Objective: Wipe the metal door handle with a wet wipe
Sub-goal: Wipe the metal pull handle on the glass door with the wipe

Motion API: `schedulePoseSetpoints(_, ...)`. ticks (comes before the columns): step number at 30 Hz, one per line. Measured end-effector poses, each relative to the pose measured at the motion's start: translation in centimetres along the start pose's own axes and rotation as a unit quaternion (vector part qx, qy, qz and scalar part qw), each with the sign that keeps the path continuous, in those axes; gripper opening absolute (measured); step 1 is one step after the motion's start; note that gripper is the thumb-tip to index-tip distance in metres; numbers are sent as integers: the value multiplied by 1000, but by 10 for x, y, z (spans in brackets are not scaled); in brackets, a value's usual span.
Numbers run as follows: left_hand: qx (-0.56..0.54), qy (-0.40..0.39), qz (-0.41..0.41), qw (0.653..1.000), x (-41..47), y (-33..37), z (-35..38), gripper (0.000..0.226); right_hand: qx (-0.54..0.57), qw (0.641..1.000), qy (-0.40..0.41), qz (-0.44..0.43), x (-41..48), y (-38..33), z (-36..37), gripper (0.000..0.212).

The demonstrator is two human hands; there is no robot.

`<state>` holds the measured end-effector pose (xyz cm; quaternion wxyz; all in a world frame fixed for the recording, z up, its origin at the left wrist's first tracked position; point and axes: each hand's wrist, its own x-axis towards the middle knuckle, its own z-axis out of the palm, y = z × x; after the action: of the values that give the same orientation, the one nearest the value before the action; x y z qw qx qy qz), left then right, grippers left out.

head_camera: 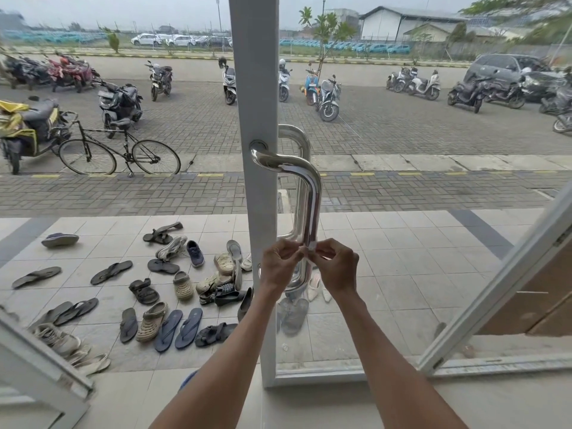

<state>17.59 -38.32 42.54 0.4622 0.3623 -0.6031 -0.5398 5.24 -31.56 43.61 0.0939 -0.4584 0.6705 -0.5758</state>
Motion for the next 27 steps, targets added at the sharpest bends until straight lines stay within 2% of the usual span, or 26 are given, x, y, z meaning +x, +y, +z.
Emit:
schedulePoseSetpoints(3, 11, -13, 22, 1000, 2, 10, 0, 32, -8, 1000, -22, -3, 6, -7, -4, 28)
schedulePoseSetpoints(5, -6, -13, 43, 999, 5, 24, 2, 37, 4, 1000, -7, -26, 13, -18, -8, 27)
schedulePoseSetpoints(8, -9, 7, 75, 997, 8, 40, 5, 36, 13, 997, 26, -67, 22, -33, -10, 27)
schedulePoseSetpoints(11, -10, 14, 81, 997, 9, 38, 6, 33, 22, 997, 37, -70, 18, -30, -6, 27)
schedulePoseSetpoints(15, -3, -9, 44, 999, 7, 18, 2, 34, 18, 999, 25, -38, 6, -8, 2, 26)
schedulePoseSetpoints(21, 116, -48, -49, 991, 5, -28, -2, 26, -35, 998, -42, 40, -13, 24, 9, 24)
schedulePoseSetpoints(24, 101, -31, -27, 994, 2, -19, 4, 28, -68, 996, -52, 41, -6, 23, 6, 25)
schedulePoseSetpoints(27, 47, -2, 32, 998, 1, 1, 7, 33, -45, 999, -23, 4, 5, 9, 0, 27)
